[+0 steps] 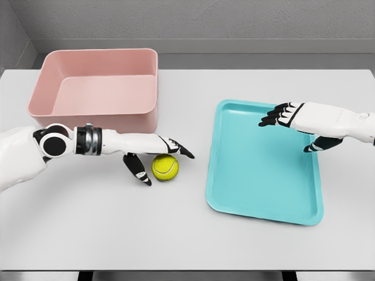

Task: Put the tennis from the blue tray into the pink basket with both arms

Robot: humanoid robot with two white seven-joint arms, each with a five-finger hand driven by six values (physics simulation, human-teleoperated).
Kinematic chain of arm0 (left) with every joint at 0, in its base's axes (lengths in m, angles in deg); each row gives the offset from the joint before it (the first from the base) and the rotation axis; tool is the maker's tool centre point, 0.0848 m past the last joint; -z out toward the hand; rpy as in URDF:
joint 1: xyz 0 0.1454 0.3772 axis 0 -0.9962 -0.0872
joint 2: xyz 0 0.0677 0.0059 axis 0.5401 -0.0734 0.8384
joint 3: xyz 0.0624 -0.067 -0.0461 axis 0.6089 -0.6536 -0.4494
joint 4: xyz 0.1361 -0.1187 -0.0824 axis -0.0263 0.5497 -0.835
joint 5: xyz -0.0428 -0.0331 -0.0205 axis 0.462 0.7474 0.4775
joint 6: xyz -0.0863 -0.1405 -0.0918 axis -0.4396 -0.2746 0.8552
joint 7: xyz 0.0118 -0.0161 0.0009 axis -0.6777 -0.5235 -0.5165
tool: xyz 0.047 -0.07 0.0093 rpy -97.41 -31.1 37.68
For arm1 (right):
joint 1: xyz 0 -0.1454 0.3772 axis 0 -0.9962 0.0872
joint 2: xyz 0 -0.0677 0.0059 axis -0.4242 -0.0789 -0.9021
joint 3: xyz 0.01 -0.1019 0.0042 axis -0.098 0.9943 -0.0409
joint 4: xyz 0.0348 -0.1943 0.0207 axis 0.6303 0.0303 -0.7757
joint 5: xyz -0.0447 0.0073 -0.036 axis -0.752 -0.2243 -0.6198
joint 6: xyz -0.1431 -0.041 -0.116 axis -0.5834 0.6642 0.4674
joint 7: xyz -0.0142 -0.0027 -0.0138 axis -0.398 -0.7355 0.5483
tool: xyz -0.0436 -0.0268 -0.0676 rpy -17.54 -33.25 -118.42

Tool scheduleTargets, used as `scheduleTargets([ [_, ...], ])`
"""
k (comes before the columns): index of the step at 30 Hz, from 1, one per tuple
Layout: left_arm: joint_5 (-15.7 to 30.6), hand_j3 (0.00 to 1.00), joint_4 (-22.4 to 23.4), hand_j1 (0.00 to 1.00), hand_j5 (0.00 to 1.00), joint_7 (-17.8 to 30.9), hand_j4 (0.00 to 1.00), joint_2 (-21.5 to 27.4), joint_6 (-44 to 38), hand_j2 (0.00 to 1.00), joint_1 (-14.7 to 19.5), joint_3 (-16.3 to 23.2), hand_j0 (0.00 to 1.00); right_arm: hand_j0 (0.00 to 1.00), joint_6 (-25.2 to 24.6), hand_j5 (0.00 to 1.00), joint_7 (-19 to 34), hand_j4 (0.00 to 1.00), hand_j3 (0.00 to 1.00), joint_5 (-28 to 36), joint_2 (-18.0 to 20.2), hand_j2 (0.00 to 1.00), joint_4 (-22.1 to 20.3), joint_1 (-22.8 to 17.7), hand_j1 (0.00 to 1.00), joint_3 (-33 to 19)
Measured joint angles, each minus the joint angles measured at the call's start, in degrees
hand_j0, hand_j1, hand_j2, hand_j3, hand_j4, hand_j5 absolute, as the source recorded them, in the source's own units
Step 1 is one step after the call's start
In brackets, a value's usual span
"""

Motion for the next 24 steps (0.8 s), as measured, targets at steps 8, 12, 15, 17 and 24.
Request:
scheduleTargets([
  [8,-0.02,0.86,0.03,0.86,0.86,-0.09,0.86,-0.12,0.00,0.86,-0.18,-0.01,0.86,1.00,0.00,1.00,0.02,1.00,1.00,0.00,0.00,1.00,0.00,0.00,1.00,0.00],
  [12,-0.01,0.86,-0.46,0.86,0.86,-0.23,0.86,-0.04,0.00,0.86,-0.26,0.03,0.86,1.00,0.00,1.00,0.04,1.00,1.00,0.01,0.00,1.00,0.00,0.00,1.00,0.00],
  [15,-0.02,0.86,-0.70,0.86,0.86,-0.31,0.86,0.17,0.00,0.86,-0.35,0.04,0.86,1.00,0.00,1.00,0.05,1.00,1.00,0.01,-0.03,1.00,0.00,0.00,1.00,0.00],
  [17,-0.06,0.84,-0.78,0.84,0.84,-0.34,0.84,0.29,0.00,0.84,-0.35,0.04,0.84,1.00,0.00,1.00,0.06,1.00,1.00,0.01,-0.06,1.00,0.00,0.00,1.00,0.00],
  [24,-1.12,0.72,-0.87,0.72,0.72,-0.48,0.72,0.54,0.00,0.72,-0.44,0.02,0.72,1.00,0.00,1.00,0.07,1.00,1.00,0.01,-0.45,1.00,0.00,0.00,1.00,0.07],
])
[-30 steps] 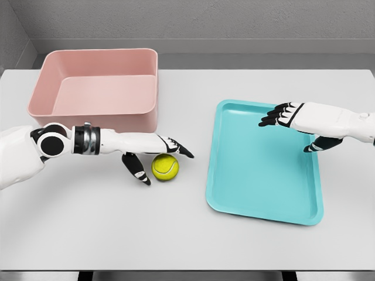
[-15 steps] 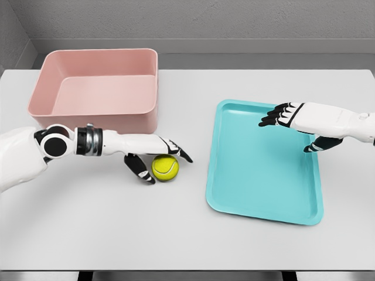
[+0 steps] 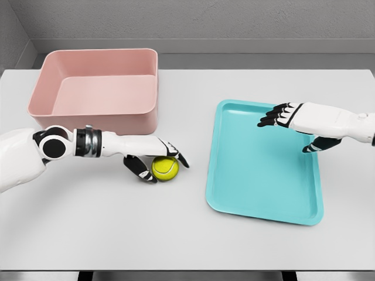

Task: Put the tennis from the blue tray into the pink basket with both arms

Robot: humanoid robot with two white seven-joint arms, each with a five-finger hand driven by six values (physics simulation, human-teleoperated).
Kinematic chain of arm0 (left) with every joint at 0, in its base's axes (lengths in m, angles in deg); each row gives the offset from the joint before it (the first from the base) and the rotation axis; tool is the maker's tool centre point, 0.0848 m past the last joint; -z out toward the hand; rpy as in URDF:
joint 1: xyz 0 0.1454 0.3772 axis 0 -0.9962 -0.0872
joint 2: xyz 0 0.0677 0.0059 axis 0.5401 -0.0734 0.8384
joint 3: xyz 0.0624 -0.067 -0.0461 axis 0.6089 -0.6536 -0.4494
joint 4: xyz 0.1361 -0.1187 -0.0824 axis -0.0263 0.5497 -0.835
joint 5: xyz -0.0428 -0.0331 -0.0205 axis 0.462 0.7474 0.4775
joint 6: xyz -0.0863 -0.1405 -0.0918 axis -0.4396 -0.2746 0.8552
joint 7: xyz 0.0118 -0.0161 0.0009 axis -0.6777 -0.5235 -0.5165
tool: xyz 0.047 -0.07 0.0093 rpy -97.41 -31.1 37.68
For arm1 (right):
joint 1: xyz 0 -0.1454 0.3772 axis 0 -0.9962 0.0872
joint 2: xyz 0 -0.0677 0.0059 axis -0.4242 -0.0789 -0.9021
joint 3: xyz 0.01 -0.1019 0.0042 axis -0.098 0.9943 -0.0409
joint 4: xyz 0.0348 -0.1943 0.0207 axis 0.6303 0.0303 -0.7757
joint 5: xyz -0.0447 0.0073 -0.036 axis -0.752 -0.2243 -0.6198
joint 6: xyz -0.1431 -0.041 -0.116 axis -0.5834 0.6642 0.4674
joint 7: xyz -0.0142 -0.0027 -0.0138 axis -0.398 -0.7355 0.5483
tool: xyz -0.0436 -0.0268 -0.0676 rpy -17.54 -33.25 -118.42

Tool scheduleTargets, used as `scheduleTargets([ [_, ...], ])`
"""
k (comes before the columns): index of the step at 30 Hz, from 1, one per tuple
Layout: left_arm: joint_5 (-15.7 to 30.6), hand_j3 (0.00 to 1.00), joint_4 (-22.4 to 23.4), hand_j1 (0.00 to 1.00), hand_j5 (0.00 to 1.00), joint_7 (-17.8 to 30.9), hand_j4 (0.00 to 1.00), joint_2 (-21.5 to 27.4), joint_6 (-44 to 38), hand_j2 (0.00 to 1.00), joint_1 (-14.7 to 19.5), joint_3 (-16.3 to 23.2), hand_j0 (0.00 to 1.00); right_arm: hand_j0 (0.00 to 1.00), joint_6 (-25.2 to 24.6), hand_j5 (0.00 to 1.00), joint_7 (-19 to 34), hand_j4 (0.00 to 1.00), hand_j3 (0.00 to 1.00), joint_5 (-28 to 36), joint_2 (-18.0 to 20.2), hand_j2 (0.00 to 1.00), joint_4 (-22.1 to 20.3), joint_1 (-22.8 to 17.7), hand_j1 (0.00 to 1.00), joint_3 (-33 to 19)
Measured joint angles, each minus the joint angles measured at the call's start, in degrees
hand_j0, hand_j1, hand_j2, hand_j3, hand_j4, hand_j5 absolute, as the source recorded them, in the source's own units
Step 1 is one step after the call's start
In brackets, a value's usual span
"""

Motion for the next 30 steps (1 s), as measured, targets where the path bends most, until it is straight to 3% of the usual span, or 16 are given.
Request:
scheduleTargets([
  [11,0.31,0.56,-0.19,0.56,0.56,-0.12,0.56,-0.01,-0.18,0.56,0.09,0.91,0.56,1.00,0.00,1.00,0.08,1.00,1.00,-0.01,-0.37,1.00,0.07,0.00,1.00,0.29],
  [18,-0.37,0.56,-0.86,0.56,0.56,-0.22,0.56,0.22,-0.06,0.56,0.62,0.73,0.56,1.00,0.00,1.00,0.09,1.00,1.00,-0.04,-0.71,1.00,0.16,0.00,1.00,0.36],
  [30,-0.68,0.56,-3.16,0.56,0.56,-0.69,0.56,0.82,0.03,0.56,0.79,-3.19,0.56,1.00,0.00,1.00,1.14,1.00,1.00,-0.09,-1.61,1.00,0.58,0.00,1.00,0.62],
])
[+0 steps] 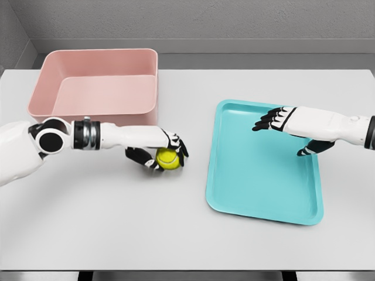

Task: Put the tennis from the blue tray into the pink basket with both arms

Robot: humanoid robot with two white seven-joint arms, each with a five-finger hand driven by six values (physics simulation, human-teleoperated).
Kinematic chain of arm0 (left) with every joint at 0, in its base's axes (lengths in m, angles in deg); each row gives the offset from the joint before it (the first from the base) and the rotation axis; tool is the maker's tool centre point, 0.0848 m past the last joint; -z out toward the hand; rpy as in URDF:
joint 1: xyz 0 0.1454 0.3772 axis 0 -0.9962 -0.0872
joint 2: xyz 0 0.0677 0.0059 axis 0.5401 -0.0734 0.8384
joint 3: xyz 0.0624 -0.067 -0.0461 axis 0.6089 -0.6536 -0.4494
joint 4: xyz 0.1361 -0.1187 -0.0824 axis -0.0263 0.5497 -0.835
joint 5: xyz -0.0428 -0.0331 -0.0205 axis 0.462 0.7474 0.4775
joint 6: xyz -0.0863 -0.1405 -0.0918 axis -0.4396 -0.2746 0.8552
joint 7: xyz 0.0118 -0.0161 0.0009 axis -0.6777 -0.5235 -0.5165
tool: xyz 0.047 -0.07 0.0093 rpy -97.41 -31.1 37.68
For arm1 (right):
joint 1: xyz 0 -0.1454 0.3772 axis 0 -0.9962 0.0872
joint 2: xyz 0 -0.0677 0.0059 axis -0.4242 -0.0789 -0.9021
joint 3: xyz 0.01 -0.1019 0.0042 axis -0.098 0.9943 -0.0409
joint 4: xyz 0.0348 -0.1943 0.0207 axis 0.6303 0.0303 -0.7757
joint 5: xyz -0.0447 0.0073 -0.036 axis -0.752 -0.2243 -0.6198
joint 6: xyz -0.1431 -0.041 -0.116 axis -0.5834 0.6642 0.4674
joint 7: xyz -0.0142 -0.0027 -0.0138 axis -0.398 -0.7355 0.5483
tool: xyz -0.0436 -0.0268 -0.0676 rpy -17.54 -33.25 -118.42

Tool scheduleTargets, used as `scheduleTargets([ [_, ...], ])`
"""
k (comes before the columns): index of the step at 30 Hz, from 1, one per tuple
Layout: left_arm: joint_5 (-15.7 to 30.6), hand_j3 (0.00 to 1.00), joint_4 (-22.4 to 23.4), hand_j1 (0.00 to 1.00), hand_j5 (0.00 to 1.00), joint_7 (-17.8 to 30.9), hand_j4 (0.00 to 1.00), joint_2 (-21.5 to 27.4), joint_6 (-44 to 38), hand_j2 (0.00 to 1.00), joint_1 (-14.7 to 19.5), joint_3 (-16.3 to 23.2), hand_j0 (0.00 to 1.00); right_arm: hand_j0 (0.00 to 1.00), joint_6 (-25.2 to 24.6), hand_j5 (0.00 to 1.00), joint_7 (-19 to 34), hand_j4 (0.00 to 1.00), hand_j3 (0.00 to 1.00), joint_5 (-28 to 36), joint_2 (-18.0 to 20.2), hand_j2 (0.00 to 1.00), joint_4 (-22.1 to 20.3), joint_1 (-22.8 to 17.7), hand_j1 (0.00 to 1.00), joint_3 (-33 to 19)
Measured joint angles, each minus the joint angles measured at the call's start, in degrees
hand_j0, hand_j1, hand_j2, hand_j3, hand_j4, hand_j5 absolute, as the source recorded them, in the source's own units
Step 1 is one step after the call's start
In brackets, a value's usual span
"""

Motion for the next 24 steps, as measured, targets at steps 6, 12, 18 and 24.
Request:
scheduleTargets([
  [6,0.06,0.57,-0.37,0.57,0.57,0.02,0.57,0.55,0.00,0.57,0.09,-3.64,0.57,1.00,0.00,1.00,0.08,1.00,1.00,0.00,-0.05,1.00,-0.01,0.00,1.00,0.08],
  [12,0.07,0.56,-0.39,0.56,0.56,0.04,0.56,0.75,0.01,0.56,0.18,-7.36,0.56,1.00,0.00,1.00,0.11,1.00,1.00,0.00,-0.21,1.00,-0.02,0.00,1.00,0.16],
  [18,0.19,0.56,0.07,0.56,0.56,0.03,0.56,0.80,-0.01,0.56,0.35,-11.27,0.56,1.00,0.00,1.00,0.17,1.00,1.00,0.00,-0.45,1.00,-0.01,0.00,1.00,0.18],
  [24,0.25,0.56,1.07,0.56,0.56,-0.02,0.56,0.76,0.00,0.56,0.88,-12.47,0.56,1.00,0.00,1.00,0.18,1.00,1.00,0.00,-0.48,1.00,-0.04,0.00,1.00,0.19],
])
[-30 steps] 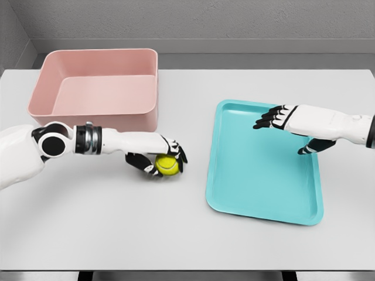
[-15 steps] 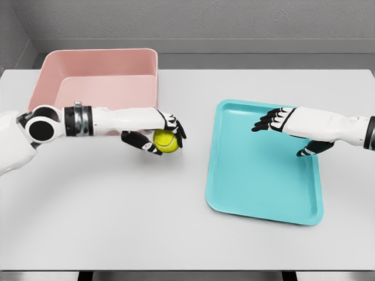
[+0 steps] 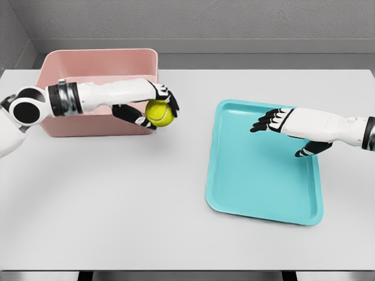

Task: Put the tennis from the blue tray into the pink basket with both arms

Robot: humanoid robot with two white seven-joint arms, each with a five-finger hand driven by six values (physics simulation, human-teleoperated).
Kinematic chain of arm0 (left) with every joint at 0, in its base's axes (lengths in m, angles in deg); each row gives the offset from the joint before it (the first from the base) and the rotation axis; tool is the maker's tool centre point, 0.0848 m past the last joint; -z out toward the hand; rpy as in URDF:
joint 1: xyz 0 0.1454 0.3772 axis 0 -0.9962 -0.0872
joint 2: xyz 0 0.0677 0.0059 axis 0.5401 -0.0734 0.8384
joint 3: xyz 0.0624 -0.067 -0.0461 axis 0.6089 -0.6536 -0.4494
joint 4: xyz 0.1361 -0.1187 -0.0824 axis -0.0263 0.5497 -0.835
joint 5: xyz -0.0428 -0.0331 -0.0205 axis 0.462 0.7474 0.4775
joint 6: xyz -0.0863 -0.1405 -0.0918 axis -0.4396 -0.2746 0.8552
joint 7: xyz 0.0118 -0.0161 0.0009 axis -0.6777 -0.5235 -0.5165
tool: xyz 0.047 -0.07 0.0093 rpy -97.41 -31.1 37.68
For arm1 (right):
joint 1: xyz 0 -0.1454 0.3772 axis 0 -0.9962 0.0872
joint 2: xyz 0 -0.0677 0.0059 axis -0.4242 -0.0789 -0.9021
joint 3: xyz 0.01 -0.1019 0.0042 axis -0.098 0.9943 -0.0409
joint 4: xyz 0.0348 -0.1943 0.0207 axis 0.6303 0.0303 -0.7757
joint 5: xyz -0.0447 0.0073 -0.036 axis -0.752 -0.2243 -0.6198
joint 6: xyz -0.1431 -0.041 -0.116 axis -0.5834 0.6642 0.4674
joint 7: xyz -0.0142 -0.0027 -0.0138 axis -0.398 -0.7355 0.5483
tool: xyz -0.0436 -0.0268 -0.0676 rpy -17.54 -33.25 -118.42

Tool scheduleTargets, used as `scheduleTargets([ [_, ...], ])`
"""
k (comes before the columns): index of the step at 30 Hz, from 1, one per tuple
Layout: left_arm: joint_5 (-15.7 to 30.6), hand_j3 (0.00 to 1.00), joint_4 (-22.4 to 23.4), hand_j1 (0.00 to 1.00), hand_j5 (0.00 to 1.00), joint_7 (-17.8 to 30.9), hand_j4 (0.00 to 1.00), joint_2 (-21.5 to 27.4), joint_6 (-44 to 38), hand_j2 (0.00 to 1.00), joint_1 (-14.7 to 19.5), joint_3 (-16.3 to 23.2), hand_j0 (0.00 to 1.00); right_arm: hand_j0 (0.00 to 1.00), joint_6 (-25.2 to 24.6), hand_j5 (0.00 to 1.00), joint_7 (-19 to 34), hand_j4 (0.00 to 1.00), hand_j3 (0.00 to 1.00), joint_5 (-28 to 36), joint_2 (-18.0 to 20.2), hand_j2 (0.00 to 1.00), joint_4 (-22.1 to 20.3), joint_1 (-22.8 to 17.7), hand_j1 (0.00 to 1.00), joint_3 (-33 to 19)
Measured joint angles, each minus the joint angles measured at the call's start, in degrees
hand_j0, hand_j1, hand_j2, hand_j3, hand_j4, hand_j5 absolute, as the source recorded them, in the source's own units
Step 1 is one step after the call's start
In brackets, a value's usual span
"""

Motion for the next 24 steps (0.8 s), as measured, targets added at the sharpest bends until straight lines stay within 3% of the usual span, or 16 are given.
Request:
scheduleTargets([
  [24,-1.92,0.56,12.42,0.56,0.56,-3.03,0.56,0.07,0.00,0.56,0.00,-4.03,0.56,1.00,0.00,1.00,0.69,1.00,1.00,0.00,-0.66,1.00,0.15,0.18,1.00,0.59],
])
